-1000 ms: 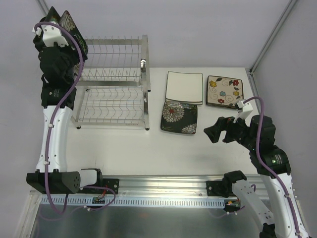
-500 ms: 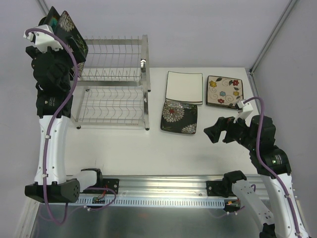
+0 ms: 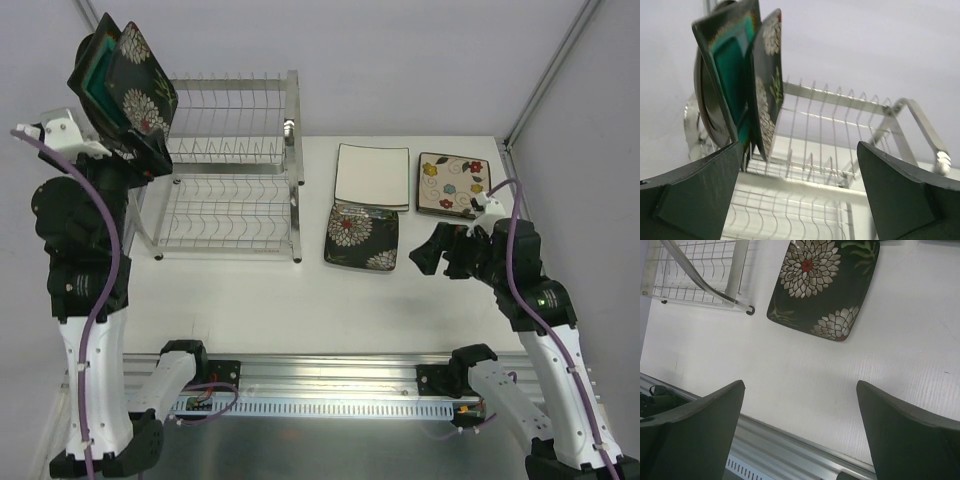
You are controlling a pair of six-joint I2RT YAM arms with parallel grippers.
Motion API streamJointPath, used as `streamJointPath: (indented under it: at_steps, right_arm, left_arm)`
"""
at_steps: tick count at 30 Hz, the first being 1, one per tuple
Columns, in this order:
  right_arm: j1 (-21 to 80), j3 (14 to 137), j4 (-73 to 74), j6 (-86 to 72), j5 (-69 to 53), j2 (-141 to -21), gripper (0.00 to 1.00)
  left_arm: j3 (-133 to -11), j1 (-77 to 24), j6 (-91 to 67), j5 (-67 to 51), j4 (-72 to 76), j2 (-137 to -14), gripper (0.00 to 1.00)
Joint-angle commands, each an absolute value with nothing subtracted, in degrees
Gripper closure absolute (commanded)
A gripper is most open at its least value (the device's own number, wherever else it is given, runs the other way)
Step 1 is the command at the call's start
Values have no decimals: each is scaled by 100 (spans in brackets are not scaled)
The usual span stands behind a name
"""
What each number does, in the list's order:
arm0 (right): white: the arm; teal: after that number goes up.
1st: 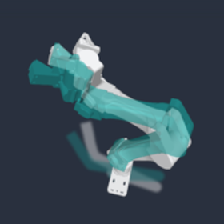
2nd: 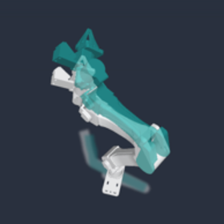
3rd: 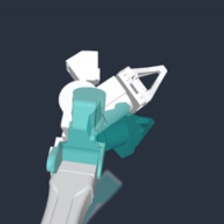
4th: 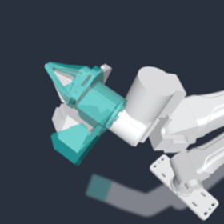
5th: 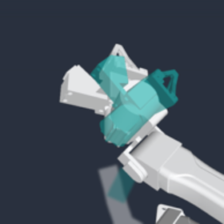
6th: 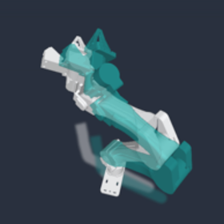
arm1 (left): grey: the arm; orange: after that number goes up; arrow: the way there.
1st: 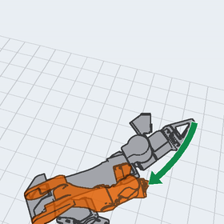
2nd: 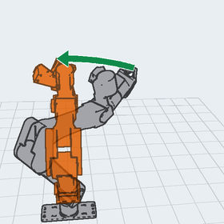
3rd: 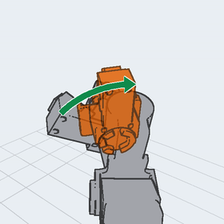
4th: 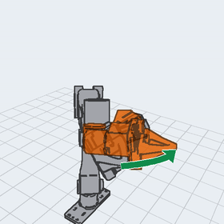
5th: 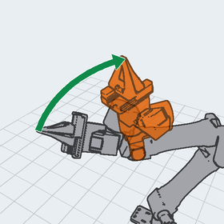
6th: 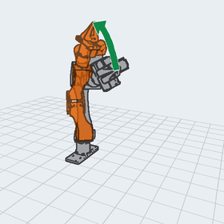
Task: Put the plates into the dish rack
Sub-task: Grab a plate with the right arm
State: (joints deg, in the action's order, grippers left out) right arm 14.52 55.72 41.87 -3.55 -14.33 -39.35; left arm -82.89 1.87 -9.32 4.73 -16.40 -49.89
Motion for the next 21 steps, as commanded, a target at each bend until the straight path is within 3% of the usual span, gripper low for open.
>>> streamJointPath:
  at_steps: [1,12,21]
  right_arm:
    - [1442,5713,3999,-686,-1257,-4113,0]
    - [950,5152,3060,-1186,-1678,-5298,6]
    - [273,4545,1812,-1809,-2144,-6257,9]
  left_arm:
    - [-7937,193,-1414,-122,-2170,-4571,1]
    - [-5373,185,-2591,-1273,-3251,-2524,1]
    - [-4307,18,-2699,-1792,-3656,-1688,1]
